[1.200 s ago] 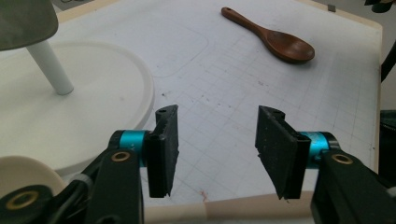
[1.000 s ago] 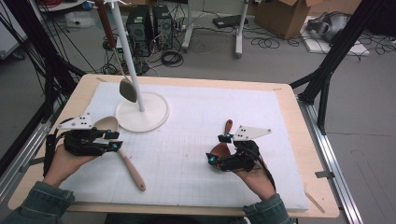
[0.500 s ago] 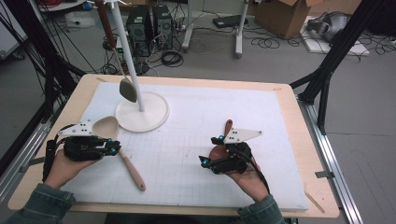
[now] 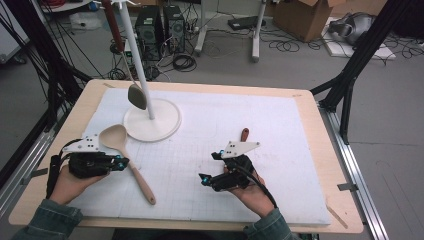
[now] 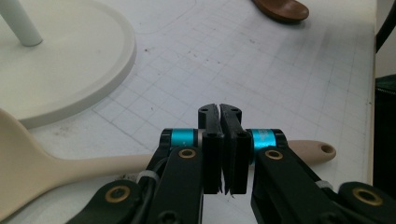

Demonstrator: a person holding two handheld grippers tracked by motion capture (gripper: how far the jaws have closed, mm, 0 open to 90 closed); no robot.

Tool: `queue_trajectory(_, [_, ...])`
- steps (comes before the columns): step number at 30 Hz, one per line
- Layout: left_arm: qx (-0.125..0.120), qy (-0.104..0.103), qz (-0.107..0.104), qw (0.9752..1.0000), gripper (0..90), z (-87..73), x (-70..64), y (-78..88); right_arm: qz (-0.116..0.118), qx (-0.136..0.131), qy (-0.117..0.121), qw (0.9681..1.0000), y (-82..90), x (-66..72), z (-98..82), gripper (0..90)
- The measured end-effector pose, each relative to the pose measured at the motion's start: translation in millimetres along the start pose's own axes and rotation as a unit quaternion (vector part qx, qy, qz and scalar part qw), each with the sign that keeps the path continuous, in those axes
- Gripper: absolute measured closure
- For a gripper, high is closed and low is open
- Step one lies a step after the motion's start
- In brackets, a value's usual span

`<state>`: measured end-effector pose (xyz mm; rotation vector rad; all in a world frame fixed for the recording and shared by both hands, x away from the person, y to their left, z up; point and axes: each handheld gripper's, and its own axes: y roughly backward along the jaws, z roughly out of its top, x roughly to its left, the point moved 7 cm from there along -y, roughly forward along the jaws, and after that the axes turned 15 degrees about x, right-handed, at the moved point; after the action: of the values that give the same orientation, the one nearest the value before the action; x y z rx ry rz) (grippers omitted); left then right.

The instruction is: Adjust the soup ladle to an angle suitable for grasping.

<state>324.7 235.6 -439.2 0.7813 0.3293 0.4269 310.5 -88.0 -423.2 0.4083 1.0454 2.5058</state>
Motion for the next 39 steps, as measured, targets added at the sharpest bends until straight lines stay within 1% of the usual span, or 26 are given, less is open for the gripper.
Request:
queue_trajectory(4, [0.014, -0.004, -0.008, 0.9999, 89.4, -5.2, -1.8, -5.2, 0.001, 0.000, 0.000, 1.0000, -0.4, -0.9, -0.1, 18.5])
queue_trajectory(6, [0.024, -0.008, -0.011, 0.9996, 89.5, -7.6, -3.2, -9.2, 0.000, -0.001, -0.004, 1.0000, 0.7, -2.0, -0.3, 18.5])
queue_trajectory(9, [0.038, -0.013, -0.016, 0.9991, 89.5, -10.8, -5.2, -14.6, 0.000, -0.003, -0.006, 1.0000, 1.9, -3.1, -0.5, 18.5])
queue_trajectory(11, [0.046, -0.014, -0.023, 0.9986, 89.5, -12.4, -6.9, -18.2, 0.000, -0.003, -0.007, 1.0000, 2.7, -3.6, -0.9, 18.5])
queue_trajectory(14, [0.054, -0.018, -0.028, 0.9980, 89.5, -13.8, -8.4, -21.4, -0.001, -0.004, -0.006, 1.0000, 3.6, -4.5, -1.4, 18.5])
queue_trajectory(16, [0.061, -0.019, -0.033, 0.9974, 89.6, -15.3, -9.5, -24.6, 0.000, -0.004, -0.010, 0.9999, 4.2, -4.3, -1.6, 18.5])
queue_trajectory(18, [0.074, -0.021, -0.037, 0.9964, 89.5, -18.2, -9.9, -28.4, -0.001, -0.004, -0.009, 1.0000, 4.2, -4.6, -1.5, 18.5])
queue_trajectory(23, [0.090, -0.019, -0.051, 0.9944, 89.5, -24.1, -11.1, -37.1, -0.001, -0.005, -0.007, 1.0000, 4.8, -5.7, -1.7, 18.5])
queue_trajectory(24, [0.094, -0.020, -0.053, 0.9940, 89.5, -24.9, -11.0, -38.8, 0.000, -0.005, -0.010, 0.9999, 5.0, -5.9, -1.8, 18.5])
queue_trajectory(26, [0.096, -0.018, -0.055, 0.9937, 89.5, -25.5, -11.3, -41.2, 0.001, -0.006, -0.009, 0.9999, 5.1, -6.0, -1.7, 18.5])
queue_trajectory(29, [0.091, -0.015, -0.057, 0.9941, 89.5, -24.3, -10.8, -42.0, 0.000, -0.006, -0.009, 0.9999, 5.2, -6.2, -1.8, 18.5])
queue_trajectory(33, [0.090, -0.017, -0.058, 0.9941, 89.5, -21.5, -10.1, -42.8, 0.000, -0.007, -0.008, 0.9999, 5.3, -6.2, -1.5, 18.5])
queue_trajectory(35, [0.088, -0.013, -0.060, 0.9943, 89.5, -20.9, -10.1, -43.4, 0.000, -0.007, -0.008, 0.9999, 5.2, -6.2, -1.5, 18.5])
queue_trajectory(38, [0.087, -0.015, -0.062, 0.9942, 89.5, -20.7, -9.3, -43.8, 0.000, -0.006, -0.009, 0.9999, 5.2, -5.9, -1.6, 18.5])
queue_trajectory(39, [0.084, -0.011, -0.062, 0.9945, 89.5, -20.1, -9.6, -44.3, 0.000, -0.006, -0.008, 0.9999, 5.2, -6.2, -1.5, 18.5])
